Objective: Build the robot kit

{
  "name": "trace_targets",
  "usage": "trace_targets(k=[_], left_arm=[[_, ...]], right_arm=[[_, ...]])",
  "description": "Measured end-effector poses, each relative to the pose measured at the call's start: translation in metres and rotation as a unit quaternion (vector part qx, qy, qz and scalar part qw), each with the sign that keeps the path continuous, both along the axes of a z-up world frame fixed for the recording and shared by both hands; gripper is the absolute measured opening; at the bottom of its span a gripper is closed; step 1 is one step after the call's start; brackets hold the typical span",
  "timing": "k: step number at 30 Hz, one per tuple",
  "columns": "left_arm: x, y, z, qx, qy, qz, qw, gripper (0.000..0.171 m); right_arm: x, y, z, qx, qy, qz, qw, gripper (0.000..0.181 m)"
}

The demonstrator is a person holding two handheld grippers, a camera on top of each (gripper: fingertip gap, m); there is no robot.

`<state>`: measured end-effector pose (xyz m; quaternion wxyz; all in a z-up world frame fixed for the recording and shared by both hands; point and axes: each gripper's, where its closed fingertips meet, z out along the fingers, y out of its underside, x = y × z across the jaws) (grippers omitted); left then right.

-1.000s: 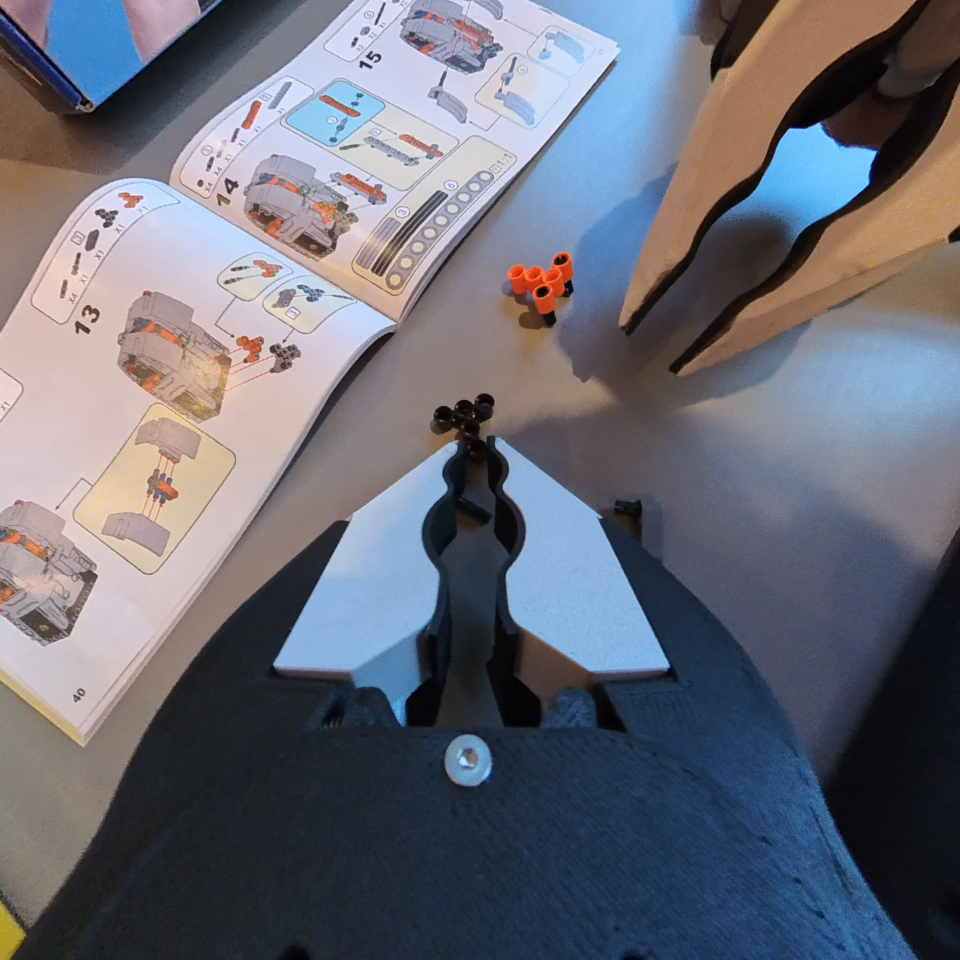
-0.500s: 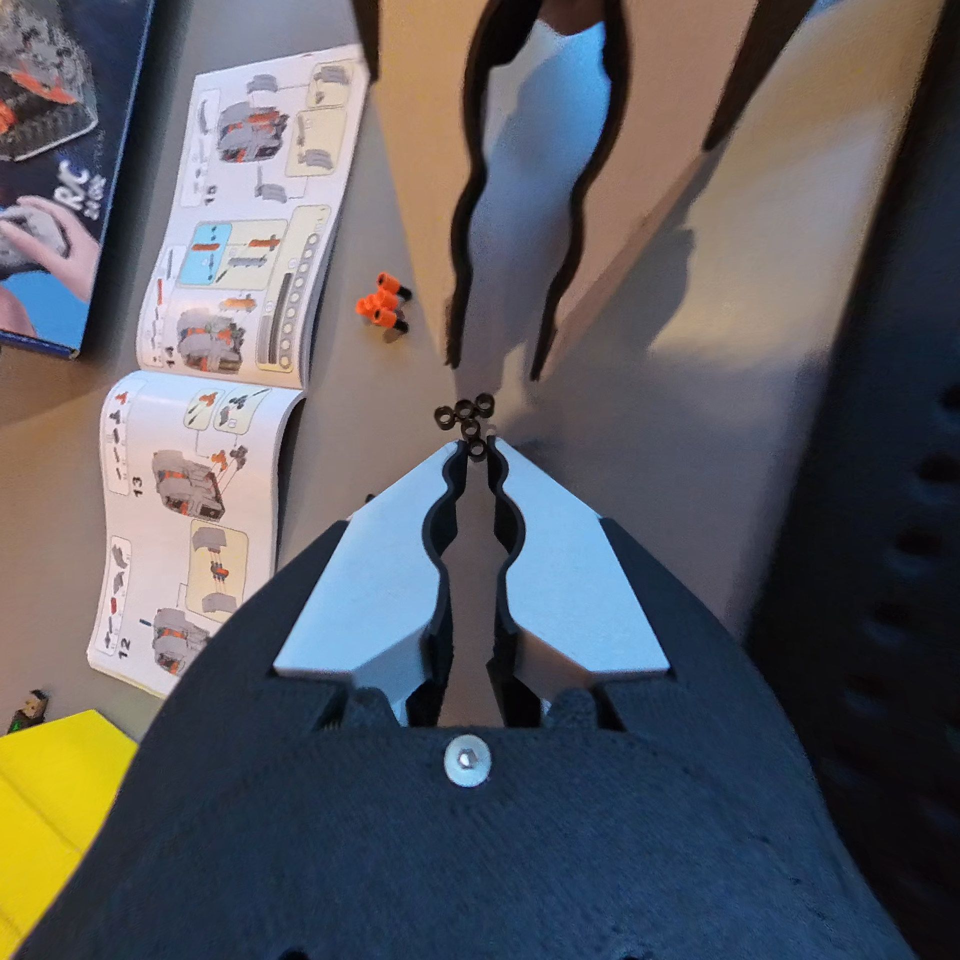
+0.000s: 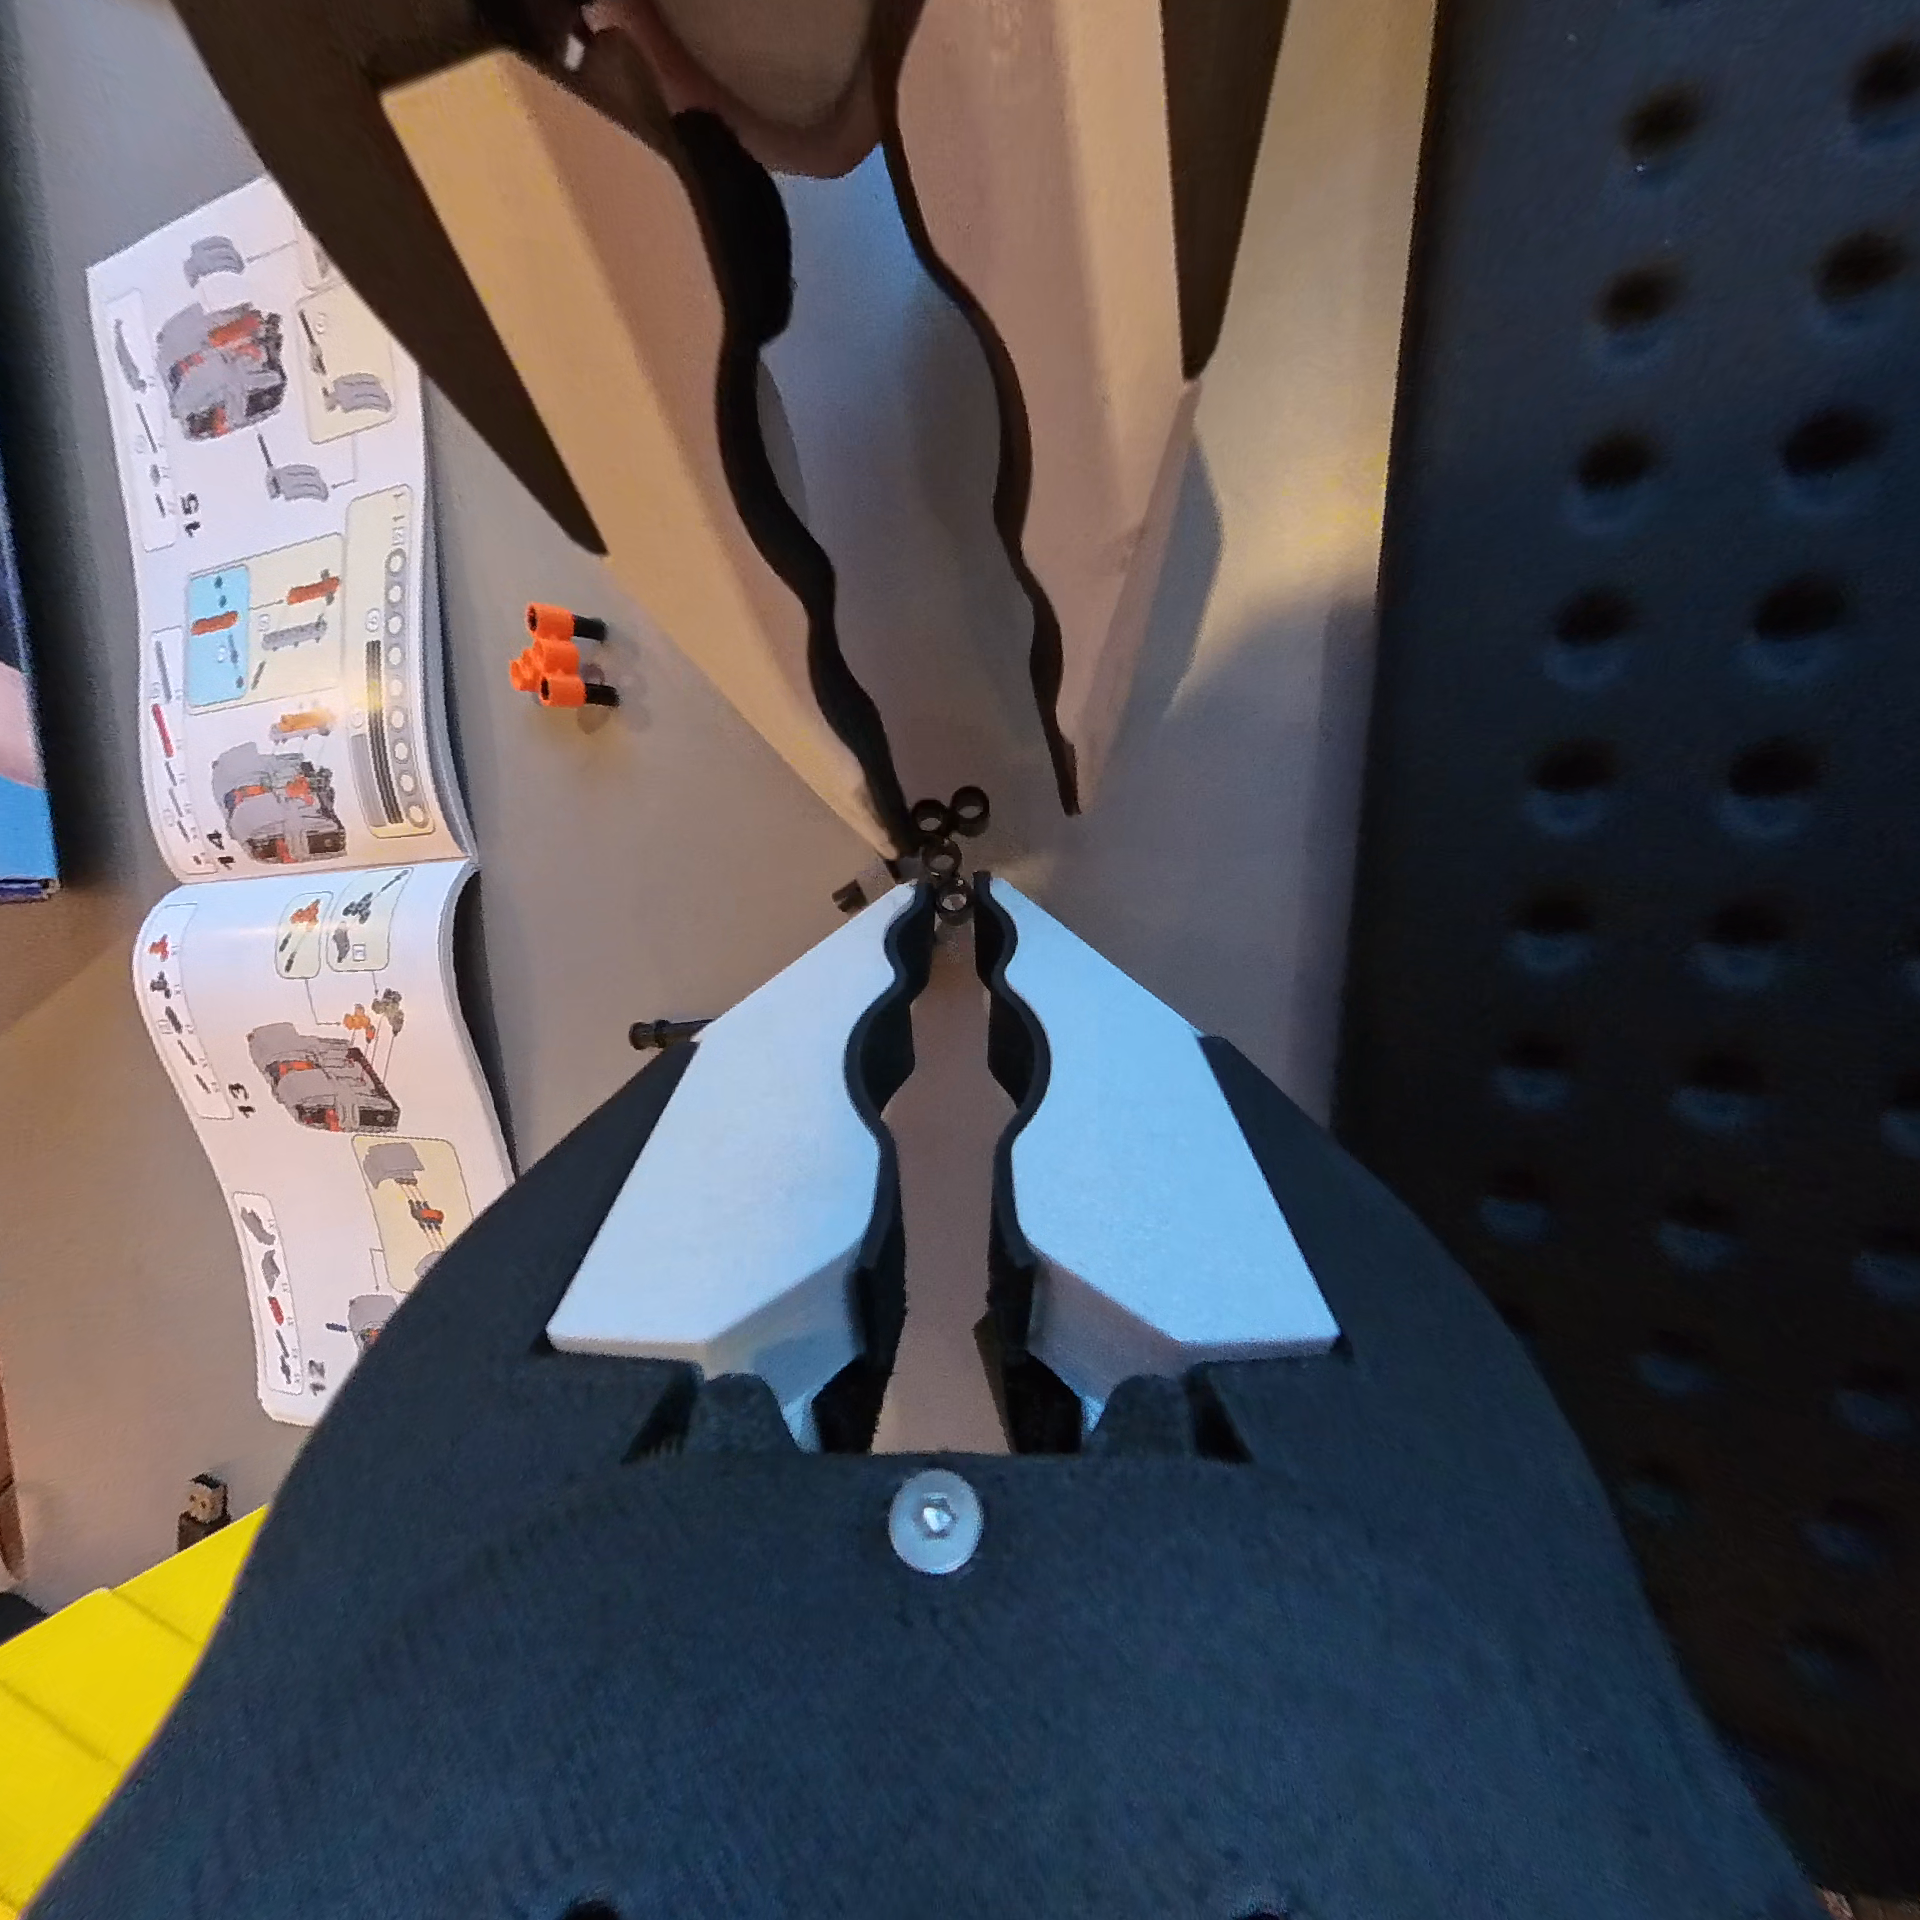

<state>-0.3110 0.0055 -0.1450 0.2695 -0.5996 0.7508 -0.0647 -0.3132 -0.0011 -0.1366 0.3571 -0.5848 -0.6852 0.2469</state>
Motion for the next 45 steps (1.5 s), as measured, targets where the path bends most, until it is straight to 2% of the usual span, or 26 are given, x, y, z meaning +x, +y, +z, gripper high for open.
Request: trace_targets(k=[4,6,7,17,24,28,30,32,35,37,39,41,45], left_arm=[[-0.001,-0.002,-0.003,-0.009,0.013,-0.002,1.0,0.004],[-0.001,-0.004,-0.004,-0.022,0.011,0.0,1.0,0.004],[0.0,-0.004,-0.004,-0.031,0.006,0.002,0.999,0.004],[0.003,-0.002,0.0,-0.098,-0.035,0.02,0.994,0.004],[-0.007,0.0,0.004,-0.104,0.011,0.003,0.995,0.004],[-0.002,-0.006,0.017,-0.107,0.045,-0.054,0.992,0.004],[-0.002,-0.009,0.02,-0.103,0.078,-0.098,0.987,0.004],[-0.003,-0.006,0.02,-0.078,0.119,-0.145,0.979,0.004],[-0.013,0.003,0.019,-0.032,0.19,-0.209,0.959,0.004],[-0.014,0.007,0.023,-0.015,0.213,-0.243,0.946,0.004],[-0.012,0.003,0.025,-0.035,0.225,-0.266,0.936,0.004],[-0.01,0.001,0.024,-0.052,0.245,-0.282,0.926,0.004],[-0.005,0.005,0.023,-0.048,0.283,-0.305,0.908,0.004]], right_arm=[[-0.006,-0.001,-0.003,0.014,-0.007,-0.003,1.0,0.02],[-0.004,0.001,-0.007,0.023,-0.021,-0.005,0.999,0.005],[-0.004,0.001,-0.009,0.024,-0.026,-0.004,0.999,0.003],[0.005,0.011,-0.013,-0.003,-0.026,-0.021,0.999,0.006],[0.026,0.03,-0.012,-0.041,-0.024,-0.065,0.997,0.015],[0.032,0.036,-0.013,-0.055,-0.025,-0.083,0.995,0.016],[0.031,0.033,-0.004,-0.07,-0.006,-0.078,0.994,0.016],[0.027,0.028,0.021,-0.102,0.049,-0.075,0.991,0.015],[0.037,0.033,0.059,-0.143,0.115,-0.115,0.976,0.015],[0.05,0.043,0.077,-0.127,0.141,-0.153,0.97,0.015],[0.063,0.059,0.088,-0.104,0.159,-0.203,0.961,0.015],[0.072,0.072,0.09,-0.11,0.174,-0.247,0.947,0.015],[0.08,0.086,0.079,-0.136,0.18,-0.285,0.932,0.015]])
